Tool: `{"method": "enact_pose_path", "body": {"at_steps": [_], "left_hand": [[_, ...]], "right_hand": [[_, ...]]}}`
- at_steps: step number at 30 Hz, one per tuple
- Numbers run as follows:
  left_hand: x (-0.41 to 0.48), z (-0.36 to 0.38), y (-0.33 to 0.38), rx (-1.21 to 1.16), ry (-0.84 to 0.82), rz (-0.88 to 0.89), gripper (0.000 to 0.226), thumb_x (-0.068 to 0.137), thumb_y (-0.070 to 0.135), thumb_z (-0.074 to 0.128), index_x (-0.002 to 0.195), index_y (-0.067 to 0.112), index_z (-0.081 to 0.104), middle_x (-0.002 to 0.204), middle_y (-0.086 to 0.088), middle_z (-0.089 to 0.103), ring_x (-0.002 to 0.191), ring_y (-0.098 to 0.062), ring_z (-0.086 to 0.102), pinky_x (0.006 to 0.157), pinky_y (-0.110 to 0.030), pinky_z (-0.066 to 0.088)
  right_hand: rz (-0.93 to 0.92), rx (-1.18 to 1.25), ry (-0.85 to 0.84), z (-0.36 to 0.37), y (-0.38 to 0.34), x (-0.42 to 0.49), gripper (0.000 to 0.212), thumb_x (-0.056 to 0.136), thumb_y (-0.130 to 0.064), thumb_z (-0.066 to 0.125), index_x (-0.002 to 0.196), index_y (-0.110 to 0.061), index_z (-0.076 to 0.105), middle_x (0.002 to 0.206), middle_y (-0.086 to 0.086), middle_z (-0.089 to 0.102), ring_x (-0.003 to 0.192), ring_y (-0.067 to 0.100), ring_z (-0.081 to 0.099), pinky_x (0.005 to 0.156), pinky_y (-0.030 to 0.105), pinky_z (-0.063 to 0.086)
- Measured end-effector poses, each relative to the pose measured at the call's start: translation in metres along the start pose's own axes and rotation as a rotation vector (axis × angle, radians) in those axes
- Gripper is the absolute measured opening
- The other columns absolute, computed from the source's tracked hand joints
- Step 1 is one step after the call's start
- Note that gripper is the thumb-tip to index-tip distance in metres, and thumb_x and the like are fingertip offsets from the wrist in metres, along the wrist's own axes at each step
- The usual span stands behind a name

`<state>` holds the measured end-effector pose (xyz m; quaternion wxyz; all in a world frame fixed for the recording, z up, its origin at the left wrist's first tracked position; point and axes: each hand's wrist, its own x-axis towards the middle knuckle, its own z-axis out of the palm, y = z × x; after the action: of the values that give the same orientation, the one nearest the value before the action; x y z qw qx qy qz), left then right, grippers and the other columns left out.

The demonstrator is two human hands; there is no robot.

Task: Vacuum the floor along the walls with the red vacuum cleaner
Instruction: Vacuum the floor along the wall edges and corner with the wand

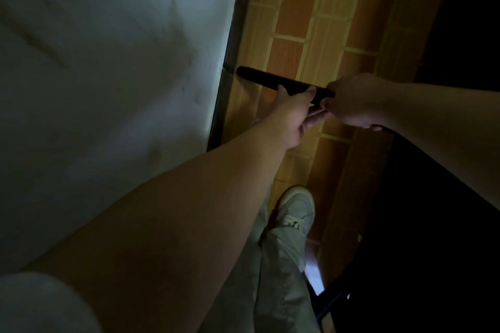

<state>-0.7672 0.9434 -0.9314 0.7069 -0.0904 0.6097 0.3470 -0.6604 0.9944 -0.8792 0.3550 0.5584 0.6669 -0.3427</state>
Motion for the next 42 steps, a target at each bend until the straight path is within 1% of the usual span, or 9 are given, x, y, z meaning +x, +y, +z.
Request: {"method": "enact_pose_path", "body": {"at_steps": [6,10,15,19,23,27,32,37,42], "left_hand": [[-0.005,-0.01,-0.023,-0.02,0.03,-0.004,0.077,0.101,0.007,0.057,0.16,0.035,0.017,0.1,-0.012,0.069,0.069,-0.022,0.076,0.089,-0.051,0.06],[-0.012,-0.017,-0.033,-0.029,0.029,0.005,0.073,0.102,0.007,0.056,0.159,0.034,0.019,0.103,-0.013,0.068,0.08,-0.026,0.075,0.09,-0.049,0.06],[-0.022,-0.028,-0.045,-0.036,0.018,0.005,0.07,0.102,0.006,0.055,0.157,0.034,0.021,0.1,-0.013,0.068,0.068,-0.021,0.076,0.086,-0.044,0.062],[-0.035,-0.036,-0.056,-0.048,0.03,-0.007,0.068,0.102,0.007,0.055,0.156,0.033,0.023,0.099,-0.011,0.068,0.068,-0.02,0.076,0.083,-0.042,0.063],[-0.044,-0.042,-0.065,-0.056,0.006,-0.009,0.063,0.103,0.006,0.053,0.154,0.03,0.025,0.107,-0.012,0.067,0.079,-0.024,0.074,0.086,-0.044,0.062],[-0.052,-0.047,-0.073,-0.064,0.0,-0.013,0.064,0.103,0.005,0.053,0.153,0.03,0.024,0.126,-0.02,0.064,0.085,-0.026,0.074,0.076,-0.04,0.064],[-0.062,-0.056,-0.091,-0.096,0.012,-0.026,0.042,0.102,0.005,0.054,0.14,0.018,0.039,0.124,-0.023,0.065,0.088,-0.03,0.076,0.067,-0.035,0.064],[-0.069,-0.068,-0.108,-0.132,0.04,-0.024,0.043,0.103,0.006,0.054,0.141,0.017,0.037,0.121,-0.023,0.066,0.076,-0.025,0.076,0.068,-0.037,0.064],[-0.078,-0.079,-0.118,-0.184,0.068,-0.012,0.042,0.104,0.006,0.052,0.142,0.014,0.036,0.118,-0.021,0.064,0.075,-0.025,0.074,0.06,-0.034,0.063]], "right_hand": [[0.001,0.05,-0.014,0.022,0.001,-0.008,0.038,0.107,-0.039,0.042,0.136,-0.015,0.05,0.077,0.011,0.061,0.047,0.016,0.054,0.028,0.014,0.03],[-0.006,0.056,-0.021,0.031,-0.002,-0.014,0.038,0.107,-0.038,0.042,0.136,-0.014,0.05,0.078,0.01,0.061,0.046,0.015,0.054,0.028,0.014,0.03],[-0.004,0.053,-0.027,0.045,-0.005,-0.024,0.039,0.107,-0.04,0.043,0.135,-0.015,0.051,0.079,0.011,0.061,0.047,0.016,0.055,0.028,0.014,0.032],[-0.009,0.057,-0.041,0.054,-0.009,-0.038,0.038,0.107,-0.038,0.043,0.136,-0.016,0.051,0.083,0.01,0.06,0.049,0.015,0.054,0.027,0.013,0.03],[-0.015,-0.005,-0.035,0.064,-0.013,-0.046,0.037,0.107,-0.038,0.042,0.134,-0.014,0.051,0.085,0.009,0.06,0.051,0.014,0.056,0.027,0.013,0.03],[0.001,0.033,-0.068,0.072,-0.009,-0.05,0.036,0.106,-0.04,0.043,0.133,-0.017,0.053,0.081,0.012,0.065,0.043,0.015,0.052,0.031,0.016,0.034],[0.01,0.043,-0.124,0.083,-0.008,-0.059,0.033,0.106,-0.041,0.043,0.129,-0.021,0.055,0.066,0.01,0.061,0.037,0.014,0.046,0.034,0.019,0.036],[-0.032,-0.061,-0.126,0.096,-0.017,-0.067,0.035,0.106,-0.043,0.042,0.127,-0.018,0.055,0.079,0.015,0.067,0.042,0.017,0.051,0.035,0.021,0.039],[-0.1,-0.177,-0.129,0.106,-0.027,-0.076,0.034,0.107,-0.041,0.042,0.123,-0.014,0.054,0.078,0.013,0.064,0.045,0.017,0.054,0.032,0.02,0.037]]}}
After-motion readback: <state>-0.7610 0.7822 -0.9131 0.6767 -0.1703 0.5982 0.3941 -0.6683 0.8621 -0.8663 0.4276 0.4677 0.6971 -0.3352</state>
